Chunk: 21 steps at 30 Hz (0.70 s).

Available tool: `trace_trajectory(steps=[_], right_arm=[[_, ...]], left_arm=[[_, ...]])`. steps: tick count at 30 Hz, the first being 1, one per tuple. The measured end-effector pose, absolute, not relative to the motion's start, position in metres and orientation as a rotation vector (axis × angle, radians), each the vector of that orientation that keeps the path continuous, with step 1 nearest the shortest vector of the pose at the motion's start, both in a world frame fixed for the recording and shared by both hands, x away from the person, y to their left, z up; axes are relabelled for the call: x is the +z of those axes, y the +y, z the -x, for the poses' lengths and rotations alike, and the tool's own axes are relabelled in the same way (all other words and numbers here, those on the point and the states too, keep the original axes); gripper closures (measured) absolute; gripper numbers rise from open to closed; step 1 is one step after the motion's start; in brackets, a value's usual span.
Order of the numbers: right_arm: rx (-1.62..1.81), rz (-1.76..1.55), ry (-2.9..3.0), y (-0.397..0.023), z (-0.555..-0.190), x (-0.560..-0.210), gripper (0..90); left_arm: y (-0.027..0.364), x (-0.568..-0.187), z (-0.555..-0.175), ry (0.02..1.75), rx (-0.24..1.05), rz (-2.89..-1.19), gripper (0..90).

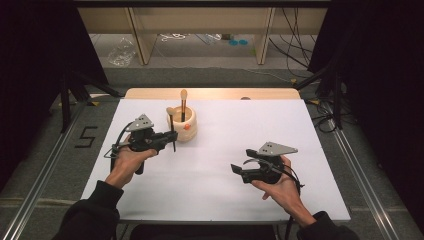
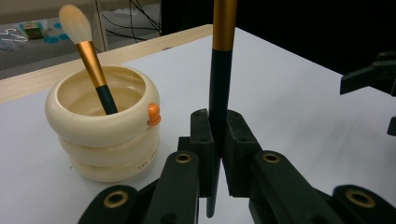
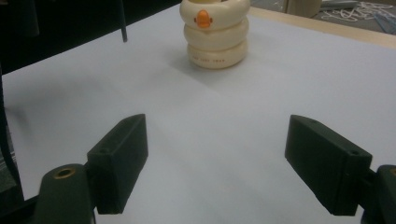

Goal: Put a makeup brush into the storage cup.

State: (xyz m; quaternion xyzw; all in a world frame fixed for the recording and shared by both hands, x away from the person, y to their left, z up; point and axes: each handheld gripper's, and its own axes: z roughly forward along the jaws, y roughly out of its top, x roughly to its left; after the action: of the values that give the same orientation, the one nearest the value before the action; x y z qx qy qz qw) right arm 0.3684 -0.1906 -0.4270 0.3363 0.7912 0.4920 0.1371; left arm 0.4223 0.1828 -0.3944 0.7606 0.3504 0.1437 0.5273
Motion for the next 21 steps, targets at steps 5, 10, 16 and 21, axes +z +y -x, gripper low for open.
trace_trajectory(steps=[5, 10, 16, 21], right_arm=[[1.427, -0.963, 2.285, -0.19, -0.369, -0.429, 22.1], [1.413, -0.962, 2.298, -0.19, -0.369, -0.428, 22.2], [1.406, -0.96, 2.297, -0.19, -0.369, -0.43, 22.2], [1.409, -0.967, 2.301, -0.19, -0.369, -0.429, 22.1]], left_arm=[[0.184, -0.389, -0.432, 0.857, 0.354, -1.814, 83.6], [0.185, -0.385, -0.441, 0.884, 0.353, -1.811, 83.7], [0.187, -0.381, -0.456, 0.891, 0.368, -1.812, 83.6], [0.186, -0.374, -0.465, 0.906, 0.375, -1.79, 83.6]])
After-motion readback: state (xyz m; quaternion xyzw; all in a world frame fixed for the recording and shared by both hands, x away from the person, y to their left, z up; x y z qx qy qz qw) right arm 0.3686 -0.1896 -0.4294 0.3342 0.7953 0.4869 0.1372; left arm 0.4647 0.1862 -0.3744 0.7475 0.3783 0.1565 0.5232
